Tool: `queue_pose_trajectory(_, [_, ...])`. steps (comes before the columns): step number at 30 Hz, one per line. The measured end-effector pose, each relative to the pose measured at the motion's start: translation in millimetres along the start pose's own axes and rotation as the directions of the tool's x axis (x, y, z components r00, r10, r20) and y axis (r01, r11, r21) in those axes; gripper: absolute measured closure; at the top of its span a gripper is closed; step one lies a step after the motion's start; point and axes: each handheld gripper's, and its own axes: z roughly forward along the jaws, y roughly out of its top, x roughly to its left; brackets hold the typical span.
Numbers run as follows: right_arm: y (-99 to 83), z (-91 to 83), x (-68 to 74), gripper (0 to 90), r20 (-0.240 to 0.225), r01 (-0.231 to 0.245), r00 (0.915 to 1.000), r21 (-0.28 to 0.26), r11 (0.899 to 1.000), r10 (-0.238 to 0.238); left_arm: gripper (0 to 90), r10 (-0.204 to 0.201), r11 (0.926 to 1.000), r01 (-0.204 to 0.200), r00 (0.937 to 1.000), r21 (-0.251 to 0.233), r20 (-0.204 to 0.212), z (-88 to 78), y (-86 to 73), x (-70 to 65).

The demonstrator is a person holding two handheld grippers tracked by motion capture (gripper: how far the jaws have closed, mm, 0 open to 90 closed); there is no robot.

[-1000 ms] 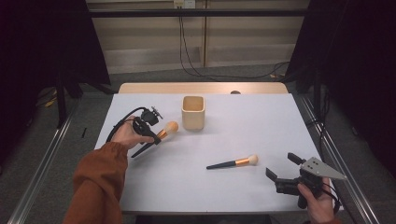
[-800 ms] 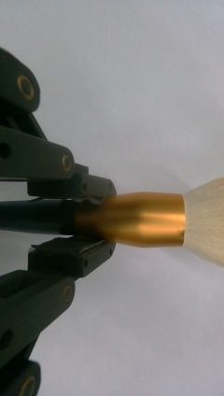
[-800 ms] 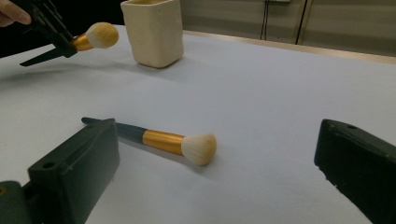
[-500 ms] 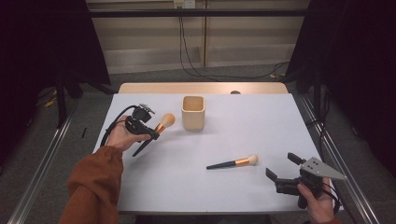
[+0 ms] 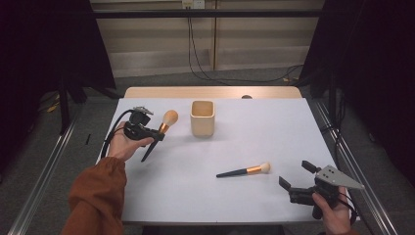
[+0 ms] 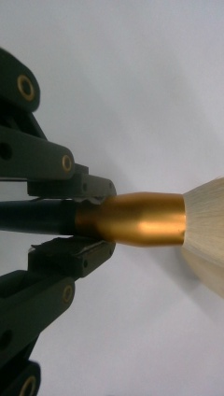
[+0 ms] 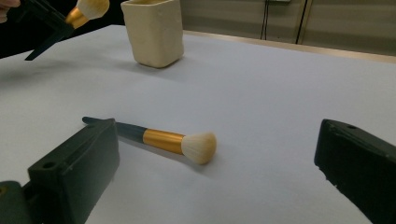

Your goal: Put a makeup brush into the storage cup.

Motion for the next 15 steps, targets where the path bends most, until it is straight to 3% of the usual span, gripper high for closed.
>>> queue_pose_trajectory(3, [0.0,-0.1,-0.2,0.0,0.002,0.0,1.0,-0.001,1.0,0.0,71.4,0.019,0.9995,-0.02,0.9981,-0.023,-0.059,-2.4,-1.4,-1.1])
queue_pose_trajectory(7, [0.1,-0.1,0.0,0.0,0.001,0.0,1.0,-0.001,1.0,0.0,71.4,0.034,0.9987,-0.036,0.9984,-0.036,-0.046,-1.8,-3.7,-4.2])
queue_pose_trajectory(9, [0.1,0.1,0.0,0.0,0.0,0.0,1.0,-0.001,1.0,0.0,71.4,0.047,0.9975,-0.05,0.9972,-0.05,-0.059,-1.6,-5.0,-5.1])
queue_pose_trajectory(12, [0.0,-0.2,0.0,0.0,0.001,0.001,1.0,-0.001,1.0,-0.001,71.4,0.035,0.9943,-0.04,0.9977,-0.099,-0.058,-4.3,-7.8,-6.3])
queue_pose_trajectory(15, [-0.1,-0.1,-0.2,0.0,0.002,0.001,1.0,-0.001,1.0,-0.001,71.4,0.057,0.9894,-0.065,0.9963,-0.13,-0.063,-9.2,-8.8,-9.4])
